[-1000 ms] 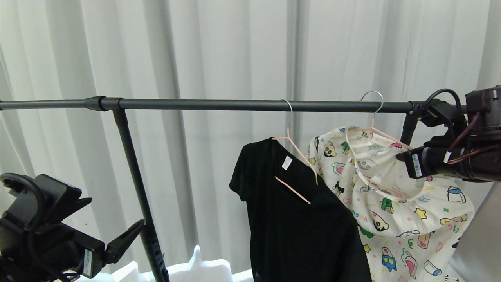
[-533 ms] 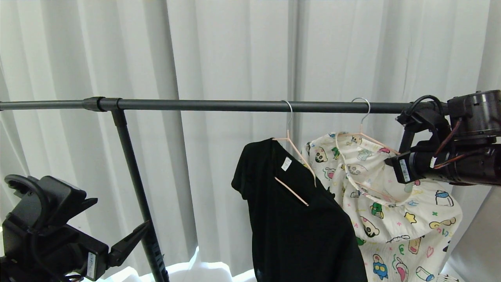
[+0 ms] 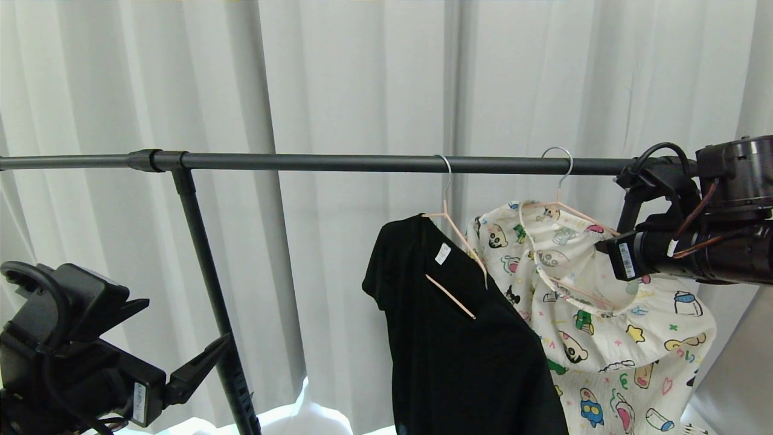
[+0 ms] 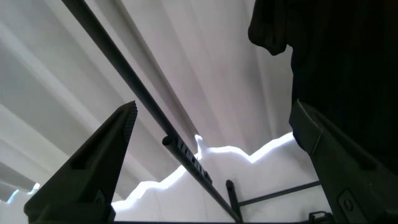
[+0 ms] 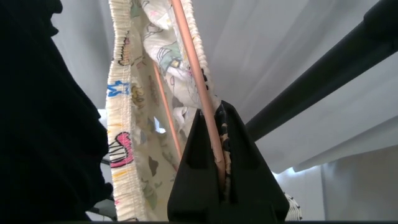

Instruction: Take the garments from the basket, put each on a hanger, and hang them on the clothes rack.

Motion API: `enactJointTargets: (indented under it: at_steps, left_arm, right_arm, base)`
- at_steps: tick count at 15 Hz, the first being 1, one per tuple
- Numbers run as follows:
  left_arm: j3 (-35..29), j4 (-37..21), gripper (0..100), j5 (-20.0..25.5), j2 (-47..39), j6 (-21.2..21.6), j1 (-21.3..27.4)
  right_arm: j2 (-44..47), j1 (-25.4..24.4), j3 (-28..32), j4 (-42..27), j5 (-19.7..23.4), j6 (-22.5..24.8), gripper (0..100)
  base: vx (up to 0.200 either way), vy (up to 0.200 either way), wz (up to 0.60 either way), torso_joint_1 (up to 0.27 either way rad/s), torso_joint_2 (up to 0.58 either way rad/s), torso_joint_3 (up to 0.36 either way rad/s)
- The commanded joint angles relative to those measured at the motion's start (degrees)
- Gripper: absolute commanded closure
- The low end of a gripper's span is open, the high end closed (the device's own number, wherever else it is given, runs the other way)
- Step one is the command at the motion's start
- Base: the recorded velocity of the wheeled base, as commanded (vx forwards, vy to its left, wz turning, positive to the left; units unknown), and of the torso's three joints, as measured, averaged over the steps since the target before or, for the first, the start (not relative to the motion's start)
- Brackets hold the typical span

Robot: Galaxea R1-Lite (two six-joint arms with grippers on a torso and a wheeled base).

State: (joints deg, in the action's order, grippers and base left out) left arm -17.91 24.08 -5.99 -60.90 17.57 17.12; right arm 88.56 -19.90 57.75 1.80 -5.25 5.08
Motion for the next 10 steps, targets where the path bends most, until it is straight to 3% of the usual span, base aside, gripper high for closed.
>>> enactJointTargets:
  at_steps: [1,10]
  left_arm:
    - [-0.29,0.01,0,-0.08,-0.09,0.10,0.02]
    - [-0.64,0.01,0,-0.08,0.00,0.28,0.02]
  right_arm:
    - [-0.41,0.03,0.09,0.04,-0.20,0.01,100]
    - [-0.32,0.03,-0.09,0.04,-0.46,0.01,100]
  base:
    - [0.000,0.000,0.00,0.000,0.00,0.000]
    - [0.000,0.000,0.00,0.000,0.00,0.000]
